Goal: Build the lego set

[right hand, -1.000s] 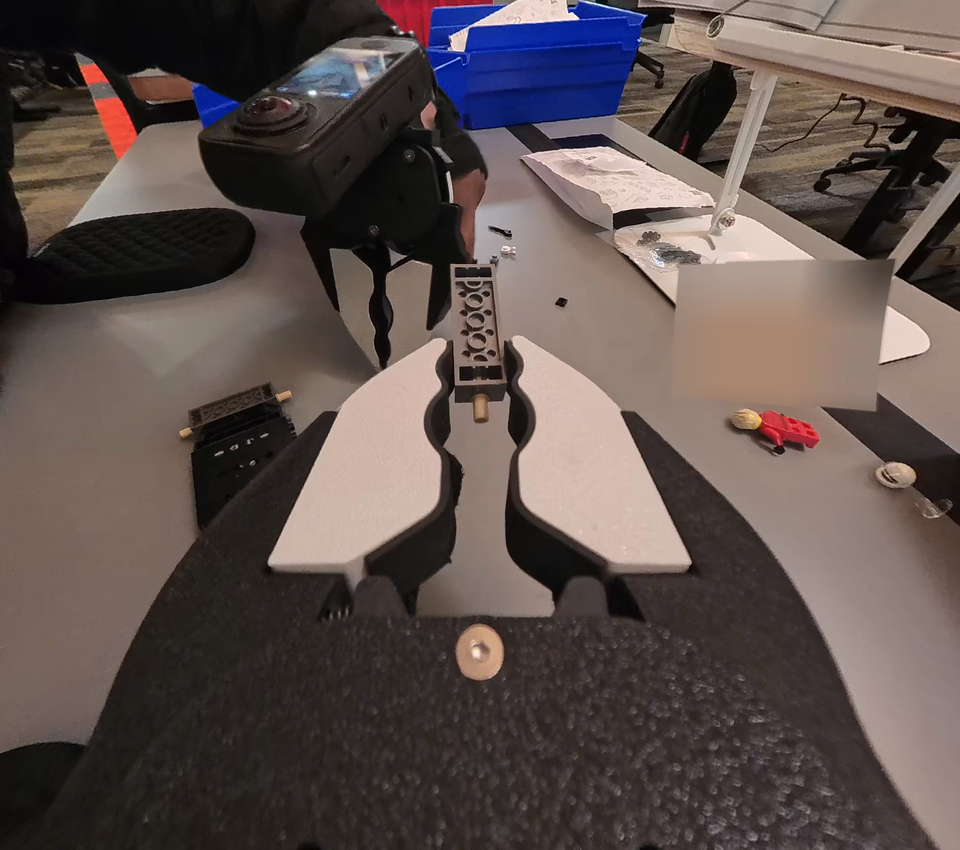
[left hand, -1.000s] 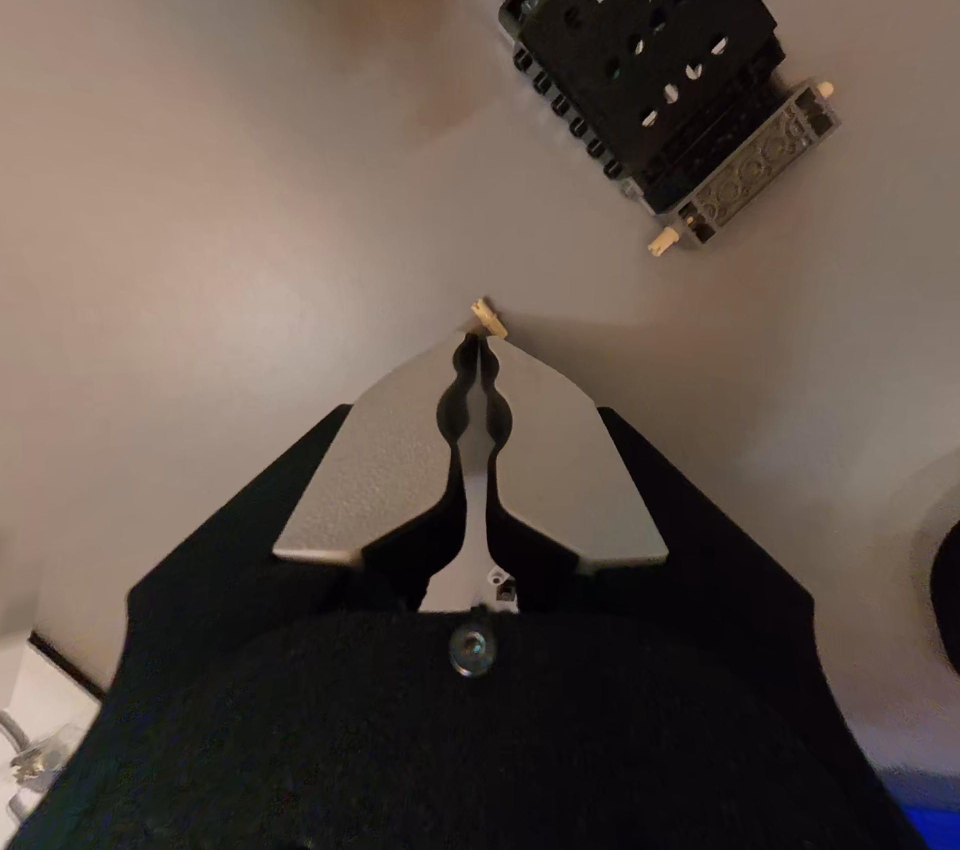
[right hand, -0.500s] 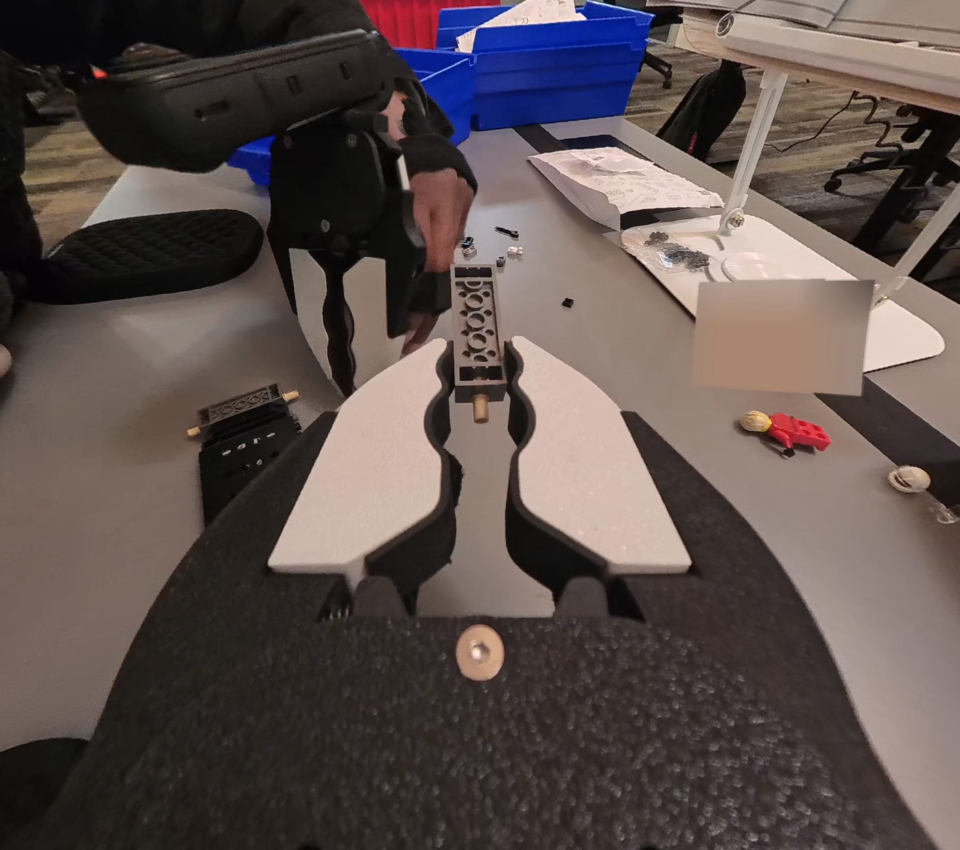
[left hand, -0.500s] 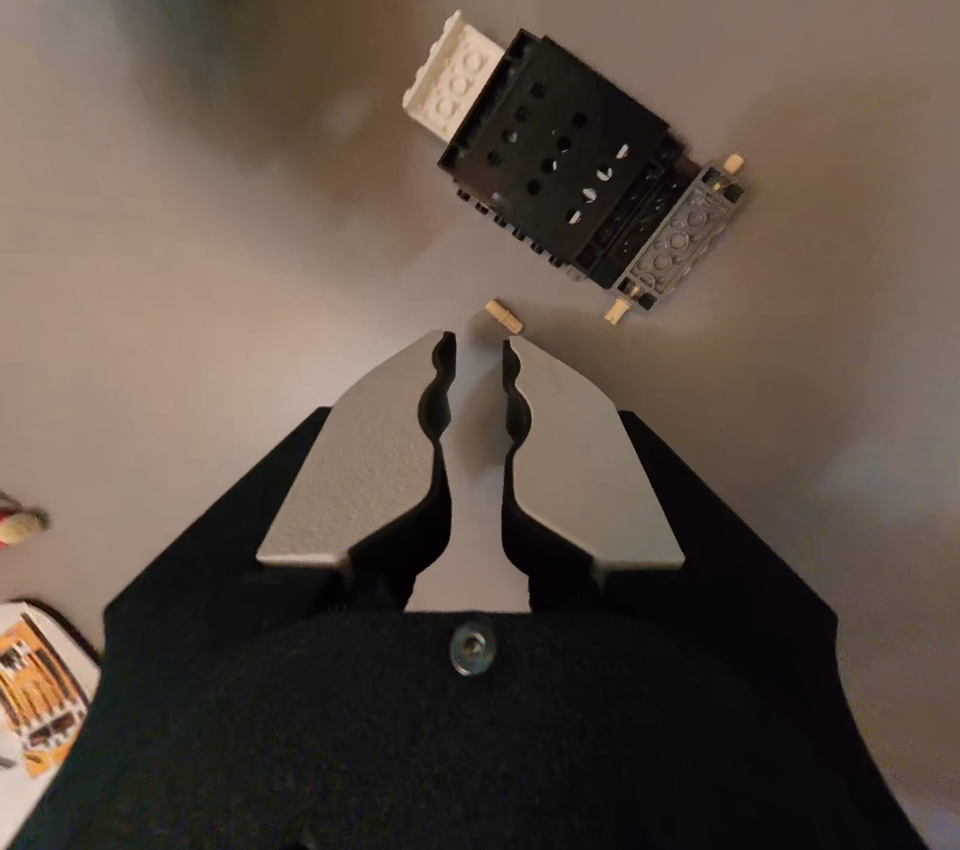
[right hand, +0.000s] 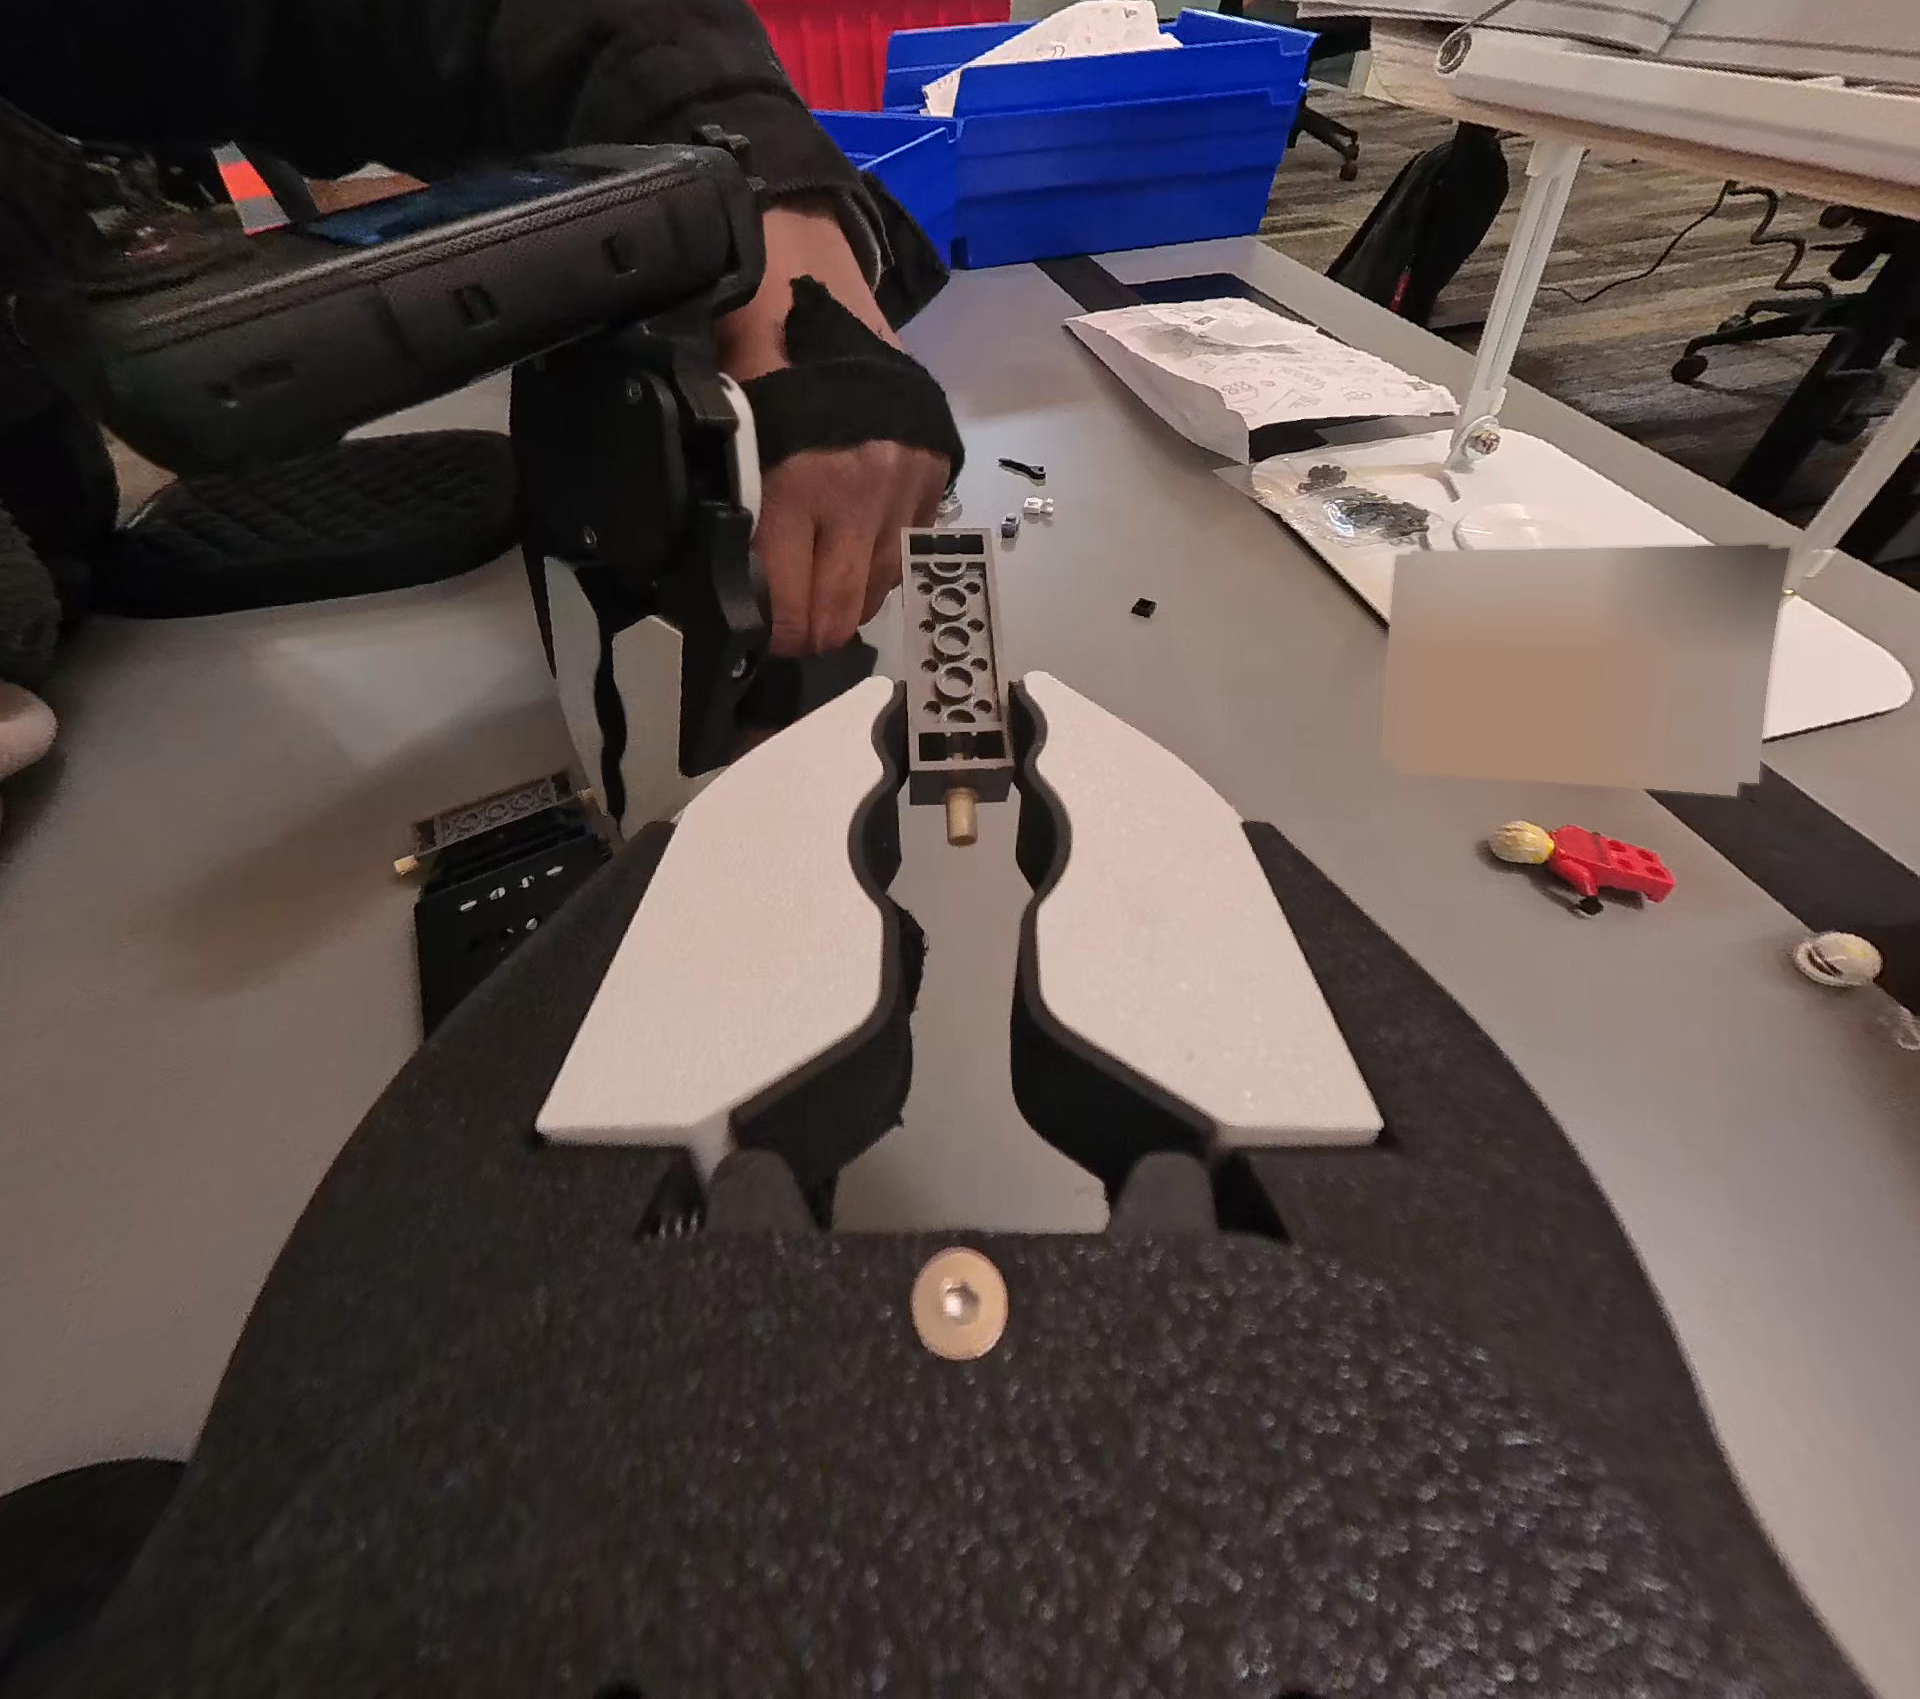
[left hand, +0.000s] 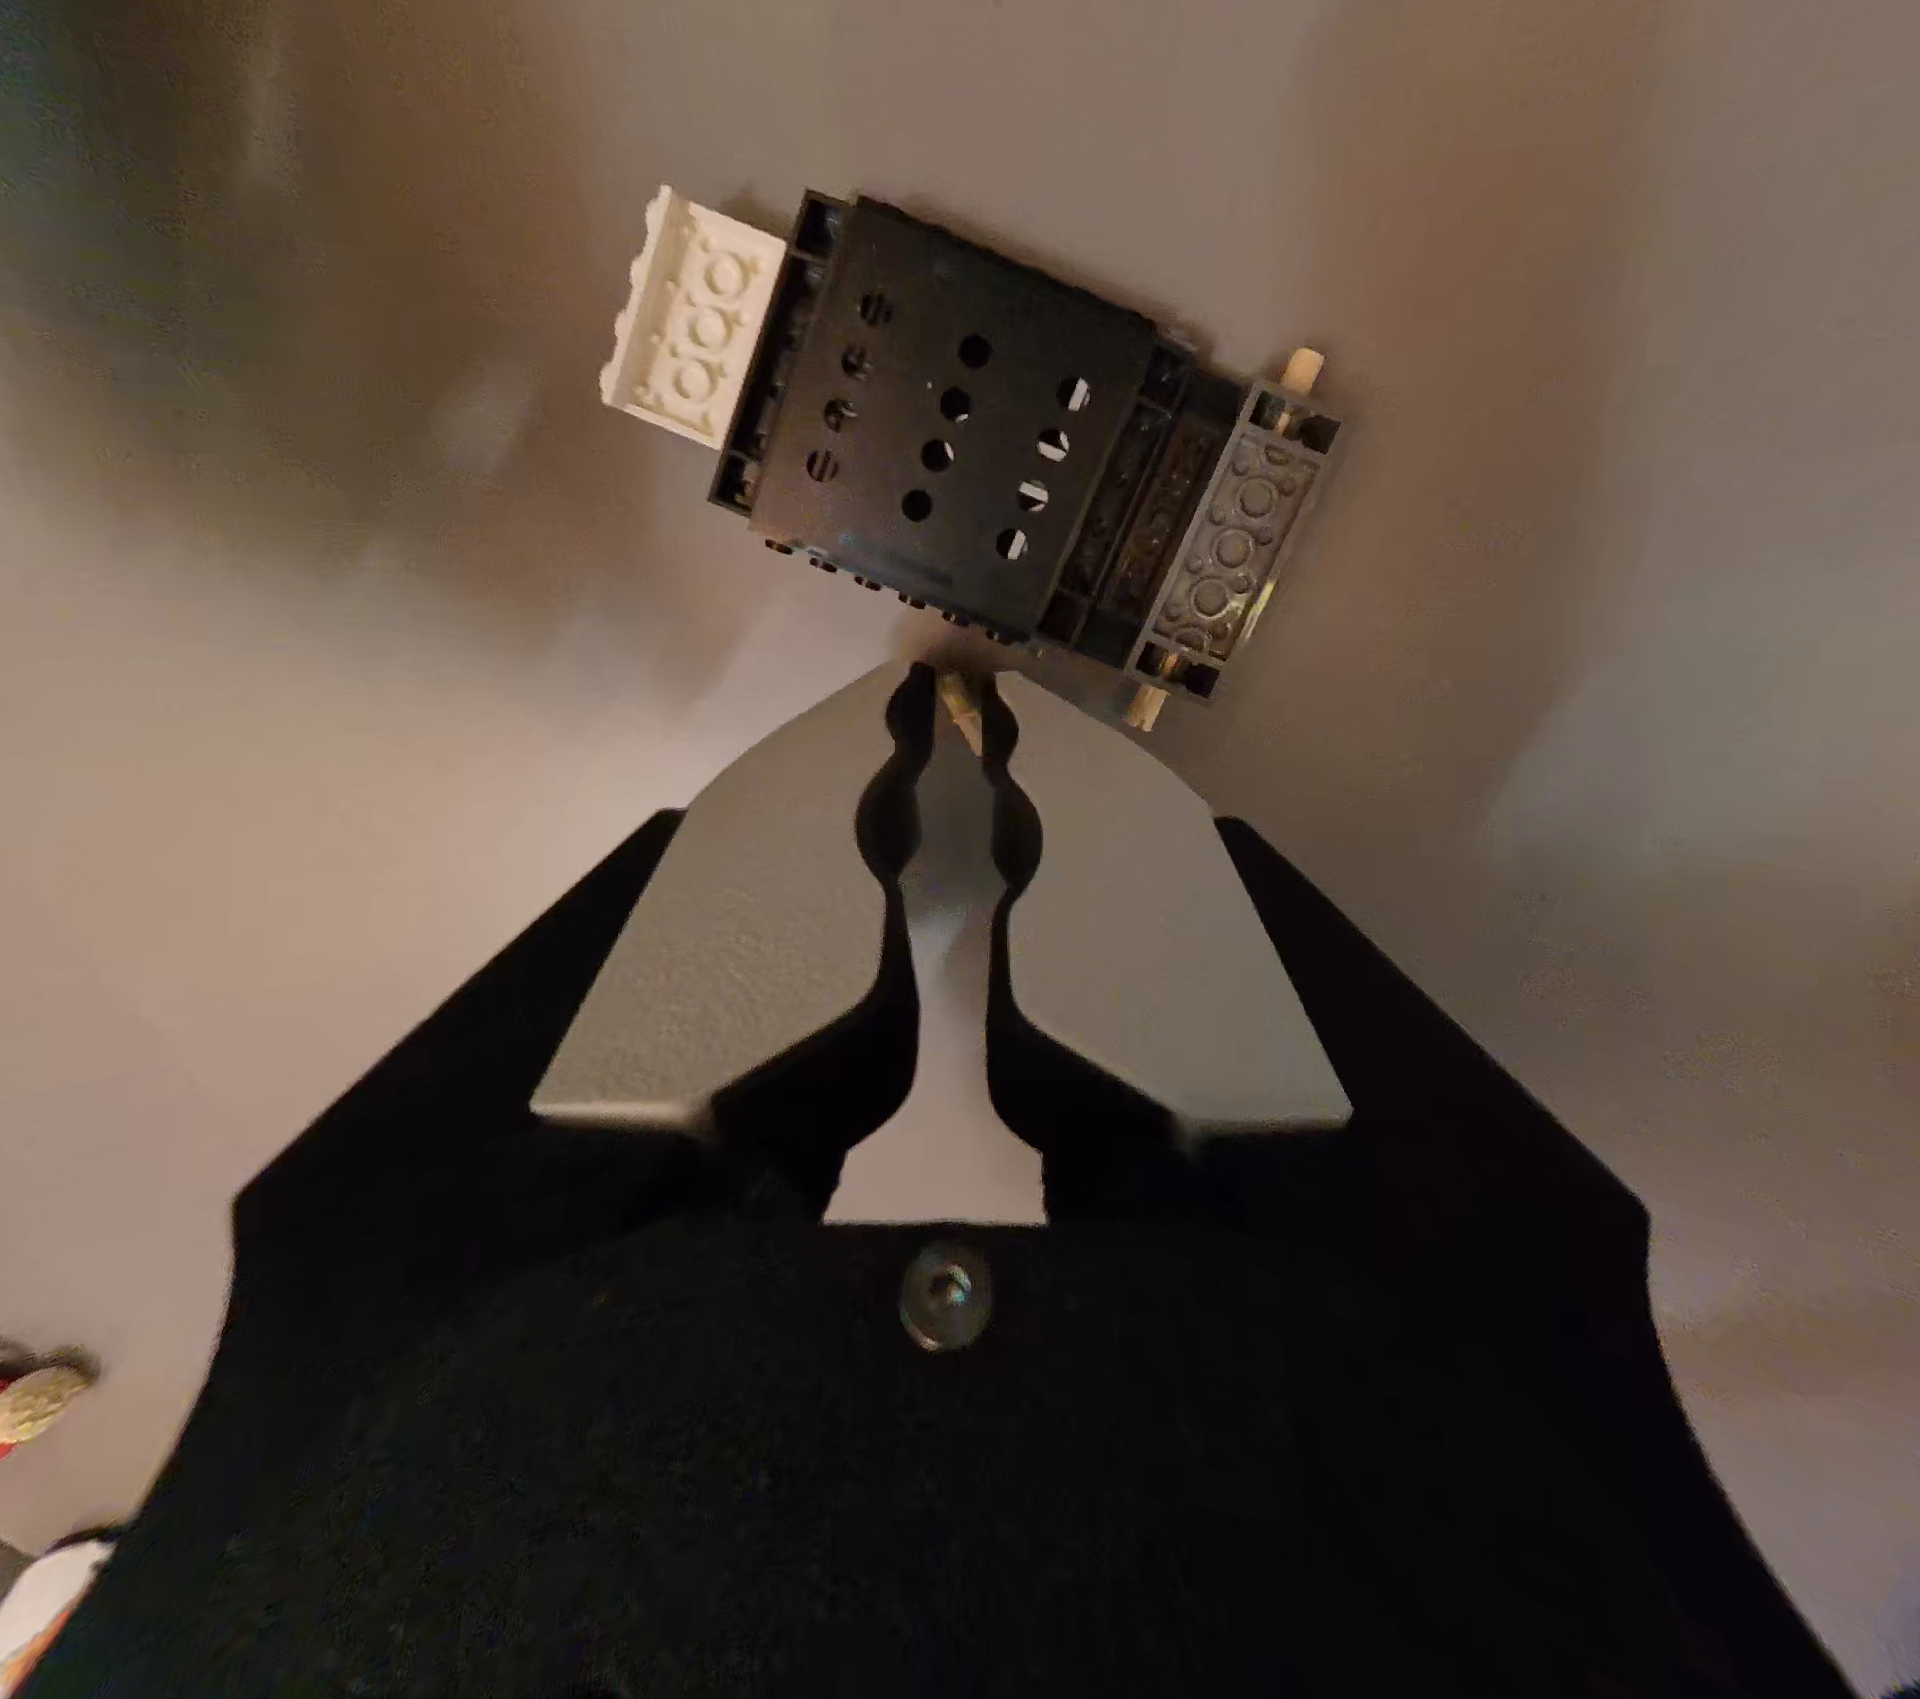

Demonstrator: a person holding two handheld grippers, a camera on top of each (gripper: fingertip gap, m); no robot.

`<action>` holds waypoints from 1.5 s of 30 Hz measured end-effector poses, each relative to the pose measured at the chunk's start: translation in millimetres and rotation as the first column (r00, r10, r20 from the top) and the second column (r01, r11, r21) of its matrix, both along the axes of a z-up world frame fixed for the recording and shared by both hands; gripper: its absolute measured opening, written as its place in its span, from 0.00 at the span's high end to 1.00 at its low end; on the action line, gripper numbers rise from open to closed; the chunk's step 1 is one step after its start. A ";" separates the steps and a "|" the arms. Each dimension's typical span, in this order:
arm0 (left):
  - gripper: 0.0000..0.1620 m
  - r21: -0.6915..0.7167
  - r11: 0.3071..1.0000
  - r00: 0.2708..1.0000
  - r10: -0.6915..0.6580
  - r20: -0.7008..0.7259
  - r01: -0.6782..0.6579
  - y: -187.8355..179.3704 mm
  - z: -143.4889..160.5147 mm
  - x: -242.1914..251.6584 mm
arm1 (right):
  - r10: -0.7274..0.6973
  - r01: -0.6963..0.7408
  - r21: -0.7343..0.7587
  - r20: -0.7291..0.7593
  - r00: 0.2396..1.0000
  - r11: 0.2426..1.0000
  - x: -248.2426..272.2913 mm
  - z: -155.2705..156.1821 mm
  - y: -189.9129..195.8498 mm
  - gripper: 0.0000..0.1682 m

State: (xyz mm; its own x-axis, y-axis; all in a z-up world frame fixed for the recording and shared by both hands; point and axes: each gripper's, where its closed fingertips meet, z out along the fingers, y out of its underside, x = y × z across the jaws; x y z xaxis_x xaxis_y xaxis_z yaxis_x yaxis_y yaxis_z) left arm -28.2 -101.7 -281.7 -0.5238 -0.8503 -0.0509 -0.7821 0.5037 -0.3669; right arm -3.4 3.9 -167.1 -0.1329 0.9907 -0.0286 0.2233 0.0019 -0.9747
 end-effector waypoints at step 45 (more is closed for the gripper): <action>0.90 -0.057 0.914 0.909 0.406 0.095 -0.402 -78.7 4.4 -37.2 | 0.056 -0.055 -0.022 0.038 0.998 0.998 -3.6 -8.8 -14.5 0.90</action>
